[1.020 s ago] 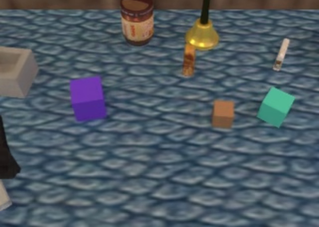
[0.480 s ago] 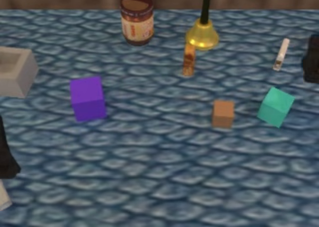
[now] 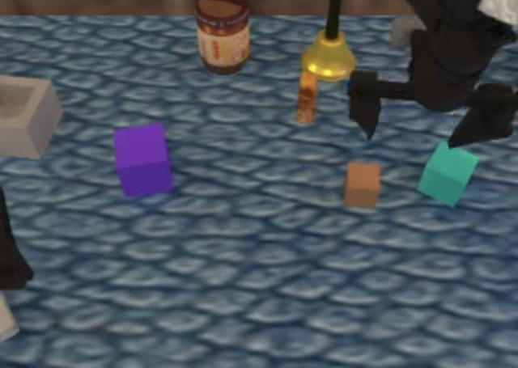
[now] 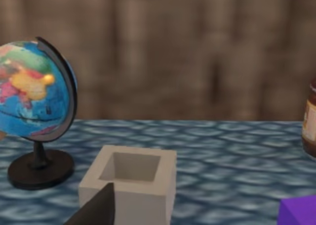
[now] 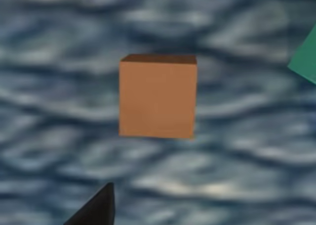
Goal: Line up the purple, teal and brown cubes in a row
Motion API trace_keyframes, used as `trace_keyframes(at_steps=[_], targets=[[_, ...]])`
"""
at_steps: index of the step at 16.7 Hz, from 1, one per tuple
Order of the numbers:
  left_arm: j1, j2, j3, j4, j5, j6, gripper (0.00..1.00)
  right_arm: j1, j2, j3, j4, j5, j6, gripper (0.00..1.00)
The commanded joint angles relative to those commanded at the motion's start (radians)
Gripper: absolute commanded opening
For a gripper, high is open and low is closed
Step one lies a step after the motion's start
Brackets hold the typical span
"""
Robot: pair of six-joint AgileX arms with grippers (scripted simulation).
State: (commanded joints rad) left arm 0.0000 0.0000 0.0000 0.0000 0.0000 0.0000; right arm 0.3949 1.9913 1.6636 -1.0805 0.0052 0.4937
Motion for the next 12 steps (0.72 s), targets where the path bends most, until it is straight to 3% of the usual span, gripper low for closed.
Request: trace_keyframes(at_steps=[6,12], targets=[[0.000,0.000,0.000,0.000,0.000,0.000,1.00,0.063,0.283,0.282,-0.152,-0.001,0.080,1.00],[0.000,0.000,0.000,0.000,0.000,0.000,1.00,0.063,0.304,0.304,-0.161,-0.001,0.086,1.00]])
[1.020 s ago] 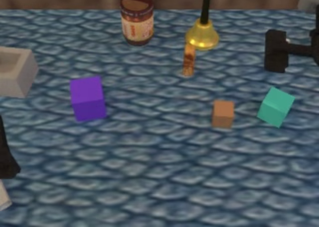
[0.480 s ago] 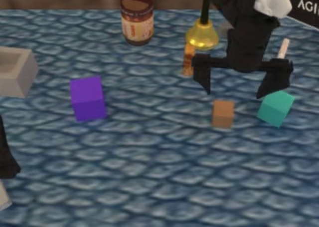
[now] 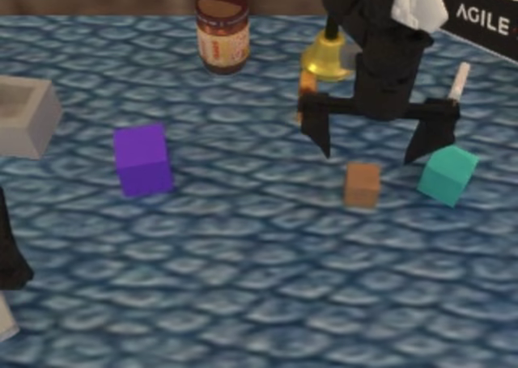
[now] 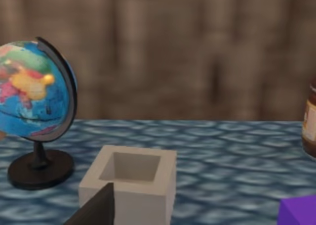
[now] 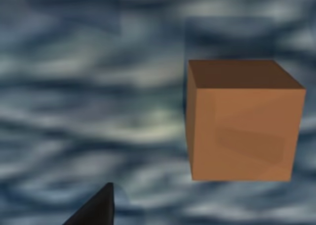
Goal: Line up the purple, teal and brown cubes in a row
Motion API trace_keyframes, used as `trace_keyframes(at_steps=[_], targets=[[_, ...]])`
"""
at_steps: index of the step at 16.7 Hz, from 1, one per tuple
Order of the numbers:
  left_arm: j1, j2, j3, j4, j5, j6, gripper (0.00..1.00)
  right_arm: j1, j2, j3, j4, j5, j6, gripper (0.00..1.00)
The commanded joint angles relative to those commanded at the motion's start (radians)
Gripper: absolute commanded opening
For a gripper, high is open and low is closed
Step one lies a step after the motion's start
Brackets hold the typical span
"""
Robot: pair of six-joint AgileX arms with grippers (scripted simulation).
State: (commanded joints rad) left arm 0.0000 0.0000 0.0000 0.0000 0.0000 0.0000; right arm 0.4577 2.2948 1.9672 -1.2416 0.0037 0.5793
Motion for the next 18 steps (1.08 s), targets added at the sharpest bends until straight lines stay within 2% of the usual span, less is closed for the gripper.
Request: trace_keyframes(at_steps=[3,9,14,18], targets=[[0.000,0.000,0.000,0.000,0.000,0.000,1.00,0.002,0.012,-0.033,0.040,0.000,-0.002,1.00],[0.000,0.000,0.000,0.000,0.000,0.000,1.00,0.006,0.085,-0.183,0.272,0.001,0.003,1.00],[0.000,0.000,0.000,0.000,0.000,0.000,1.00,0.007,0.095,-0.202,0.295,0.001,0.004,1.00],[0.000,0.000,0.000,0.000,0.000,0.000,1.00,0.007,0.095,-0.202,0.295,0.001,0.004,0.70]])
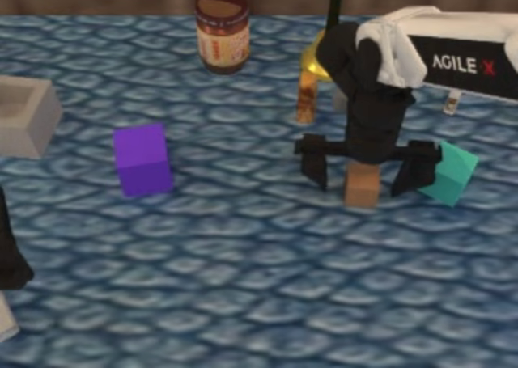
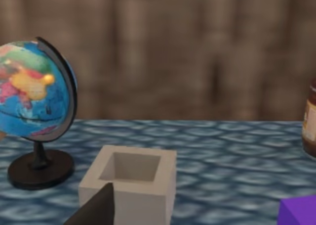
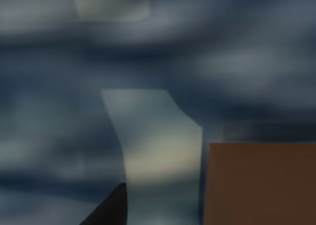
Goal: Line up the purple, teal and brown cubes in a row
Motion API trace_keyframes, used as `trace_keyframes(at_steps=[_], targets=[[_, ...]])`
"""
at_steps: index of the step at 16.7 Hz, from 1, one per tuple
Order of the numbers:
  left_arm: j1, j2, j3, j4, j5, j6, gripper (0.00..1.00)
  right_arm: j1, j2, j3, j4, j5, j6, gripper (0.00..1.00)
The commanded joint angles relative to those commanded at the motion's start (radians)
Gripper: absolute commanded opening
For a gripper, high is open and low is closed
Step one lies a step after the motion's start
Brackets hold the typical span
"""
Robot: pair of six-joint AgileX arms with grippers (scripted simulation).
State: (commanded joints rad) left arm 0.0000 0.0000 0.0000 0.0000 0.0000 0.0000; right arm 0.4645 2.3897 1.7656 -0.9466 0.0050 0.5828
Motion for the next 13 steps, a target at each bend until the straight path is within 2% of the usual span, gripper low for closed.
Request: trace_keyframes(at_steps=[9,13], targets=[[0.000,0.000,0.000,0.000,0.000,0.000,1.00,0.000,0.000,0.000,0.000,0.000,0.000,0.02],[0.000,0.000,0.000,0.000,0.000,0.000,1.00,0.000,0.000,0.000,0.000,0.000,0.000,0.00]])
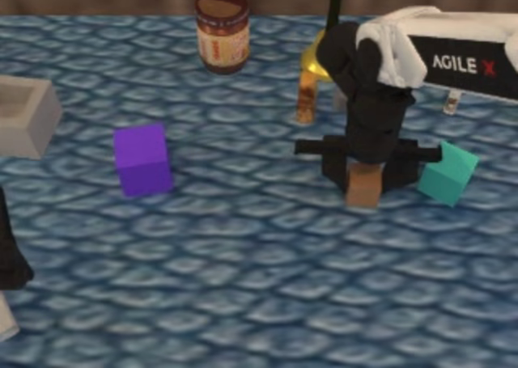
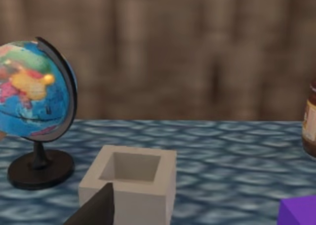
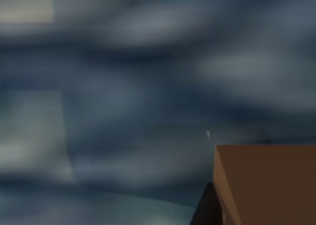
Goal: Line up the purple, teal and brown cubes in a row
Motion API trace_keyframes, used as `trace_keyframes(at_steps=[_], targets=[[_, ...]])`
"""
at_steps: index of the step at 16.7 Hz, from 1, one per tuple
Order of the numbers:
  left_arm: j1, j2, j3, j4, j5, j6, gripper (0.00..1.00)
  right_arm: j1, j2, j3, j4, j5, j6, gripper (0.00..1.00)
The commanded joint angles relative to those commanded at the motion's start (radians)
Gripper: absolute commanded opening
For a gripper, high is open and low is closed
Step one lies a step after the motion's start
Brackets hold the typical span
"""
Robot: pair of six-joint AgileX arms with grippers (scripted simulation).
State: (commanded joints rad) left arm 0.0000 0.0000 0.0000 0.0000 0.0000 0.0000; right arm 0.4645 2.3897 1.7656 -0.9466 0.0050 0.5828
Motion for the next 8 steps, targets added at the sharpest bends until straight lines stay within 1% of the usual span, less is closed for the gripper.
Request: trace_keyframes(at_steps=[4,5,8], targets=[[0.000,0.000,0.000,0.000,0.000,0.000,1.00,0.000,0.000,0.000,0.000,0.000,0.000,0.00],[0.000,0.000,0.000,0.000,0.000,0.000,1.00,-0.004,-0.034,0.006,-0.015,0.015,-0.009,0.00],[0.000,0.000,0.000,0.000,0.000,0.000,1.00,-0.003,-0.044,0.040,-0.057,0.015,-0.007,0.00]])
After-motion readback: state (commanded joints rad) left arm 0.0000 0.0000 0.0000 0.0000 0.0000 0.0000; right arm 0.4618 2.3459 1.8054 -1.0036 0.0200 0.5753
